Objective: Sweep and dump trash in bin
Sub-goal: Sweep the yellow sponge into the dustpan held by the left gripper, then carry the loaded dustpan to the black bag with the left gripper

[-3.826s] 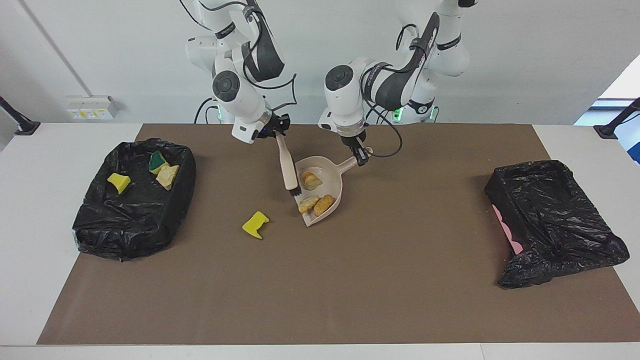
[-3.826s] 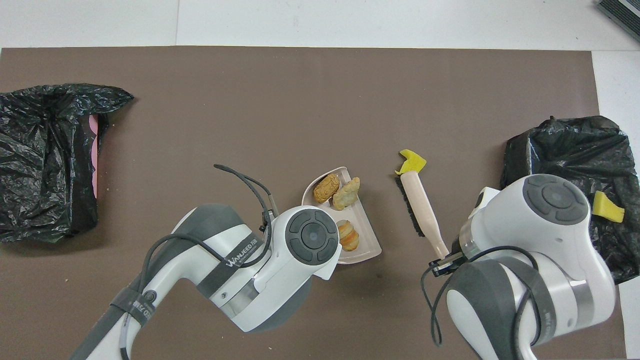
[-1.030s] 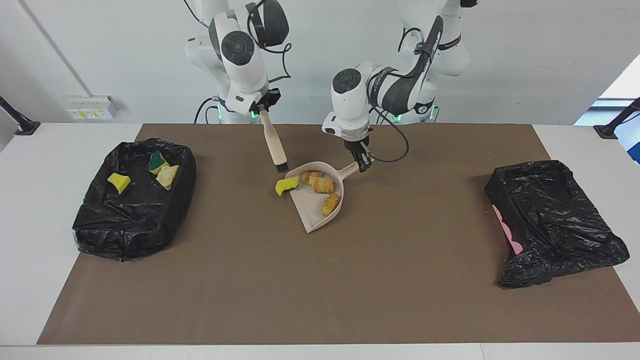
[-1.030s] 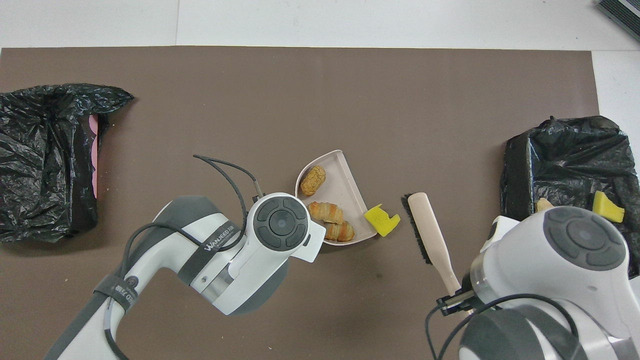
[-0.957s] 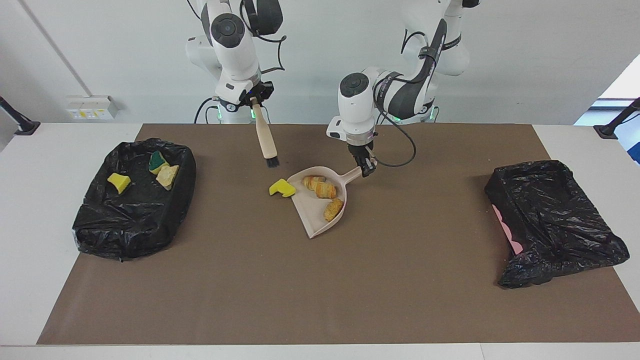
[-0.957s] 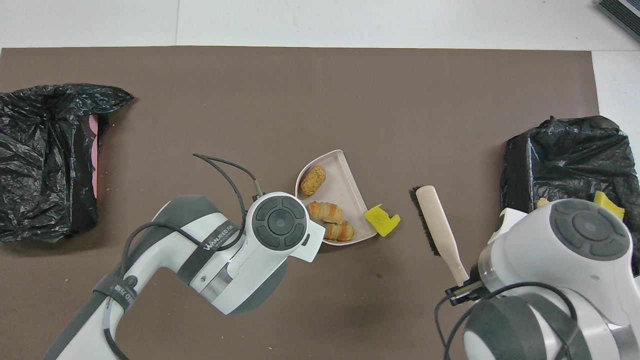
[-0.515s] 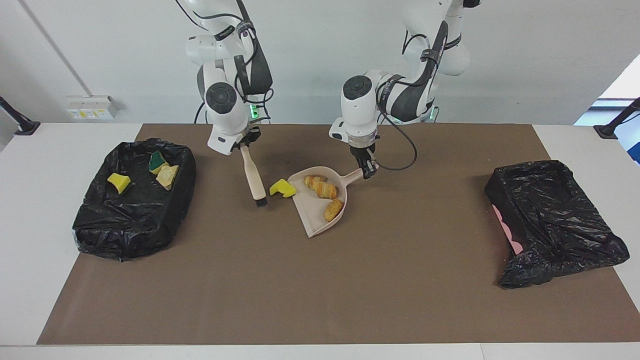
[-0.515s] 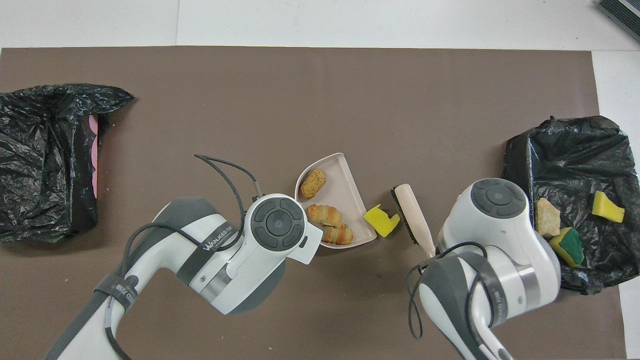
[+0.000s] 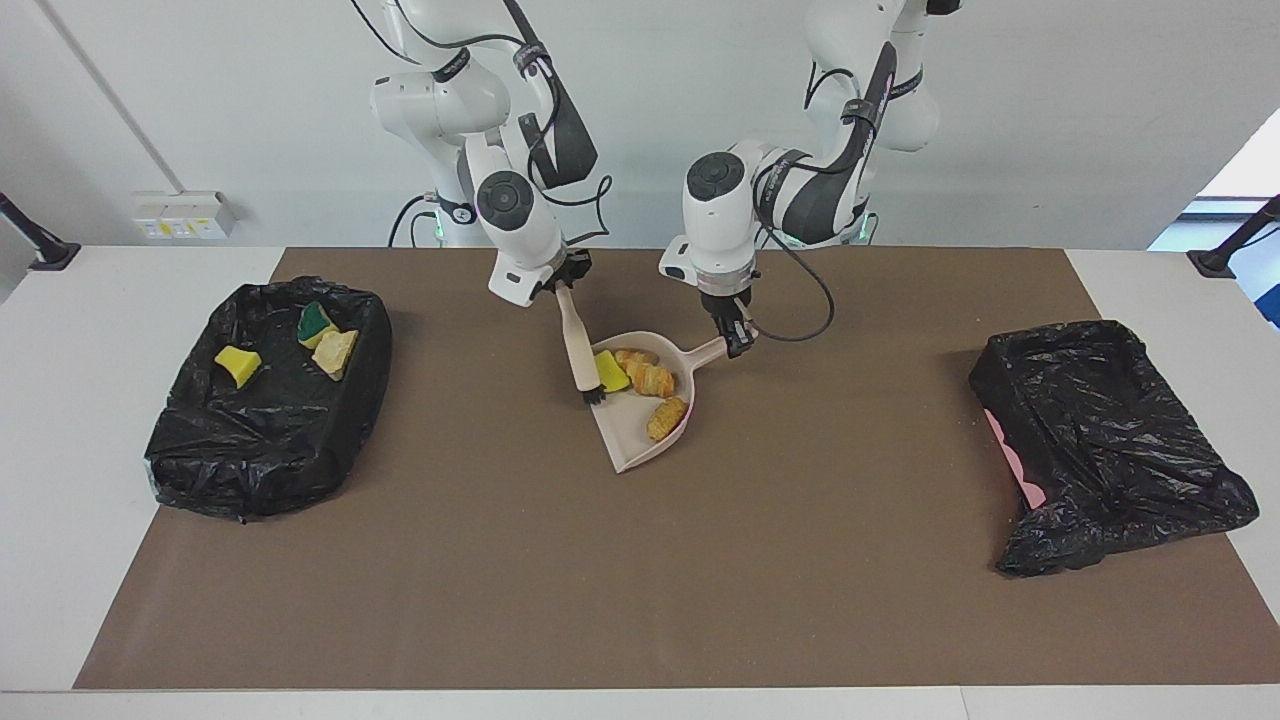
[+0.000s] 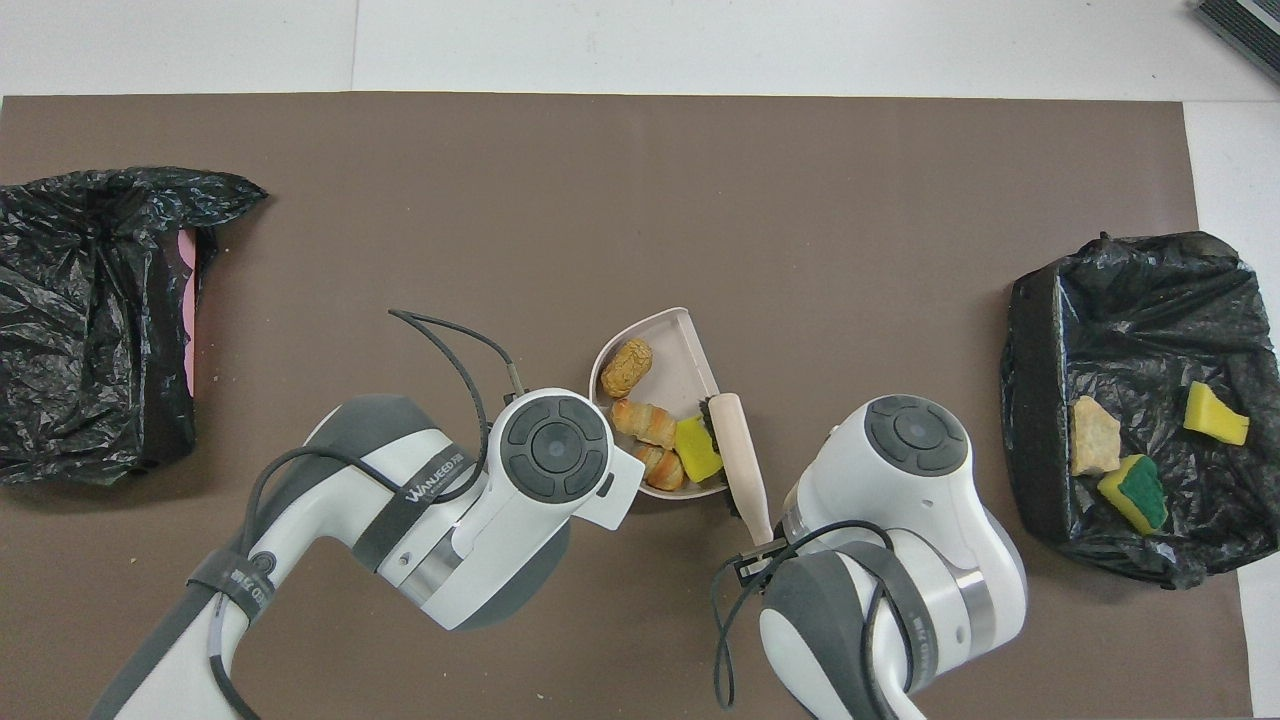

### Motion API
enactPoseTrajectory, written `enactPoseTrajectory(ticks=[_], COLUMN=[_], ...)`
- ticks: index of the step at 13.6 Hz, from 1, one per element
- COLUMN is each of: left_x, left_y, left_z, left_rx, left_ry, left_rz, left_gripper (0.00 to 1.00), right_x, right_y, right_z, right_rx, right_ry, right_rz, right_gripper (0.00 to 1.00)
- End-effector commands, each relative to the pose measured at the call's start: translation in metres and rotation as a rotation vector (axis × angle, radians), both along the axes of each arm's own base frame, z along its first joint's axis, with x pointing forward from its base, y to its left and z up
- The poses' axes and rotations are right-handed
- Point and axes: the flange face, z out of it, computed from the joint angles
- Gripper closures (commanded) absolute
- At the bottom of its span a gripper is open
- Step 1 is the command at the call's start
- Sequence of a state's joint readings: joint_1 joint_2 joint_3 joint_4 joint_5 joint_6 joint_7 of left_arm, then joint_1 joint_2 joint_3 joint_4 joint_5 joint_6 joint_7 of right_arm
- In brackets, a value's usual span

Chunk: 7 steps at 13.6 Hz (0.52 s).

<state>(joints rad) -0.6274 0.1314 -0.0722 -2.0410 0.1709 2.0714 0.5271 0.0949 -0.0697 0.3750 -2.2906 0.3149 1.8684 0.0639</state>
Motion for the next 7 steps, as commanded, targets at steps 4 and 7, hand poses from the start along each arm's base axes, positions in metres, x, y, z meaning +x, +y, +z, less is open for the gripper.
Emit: enactPoseTrajectory(ticks=[4,7], left_x=[0.002,0.009], left_y=[0.017,0.023], left_z=[0.0,0.001], left_rx=[-0.001,-0.003], left_ry=[0.008,0.011], left_rz=[-0.063,-0.078], left_gripper=[1.0,1.0], right_x=[0.0,-0.001], right_y=[0.002,-0.007], right_z=[0.014,0.007], right_rx=[-0.004,0.001], right_ry=[0.003,-0.006], right_rz=[-0.028,-0.02], right_gripper=[1.0,1.0])
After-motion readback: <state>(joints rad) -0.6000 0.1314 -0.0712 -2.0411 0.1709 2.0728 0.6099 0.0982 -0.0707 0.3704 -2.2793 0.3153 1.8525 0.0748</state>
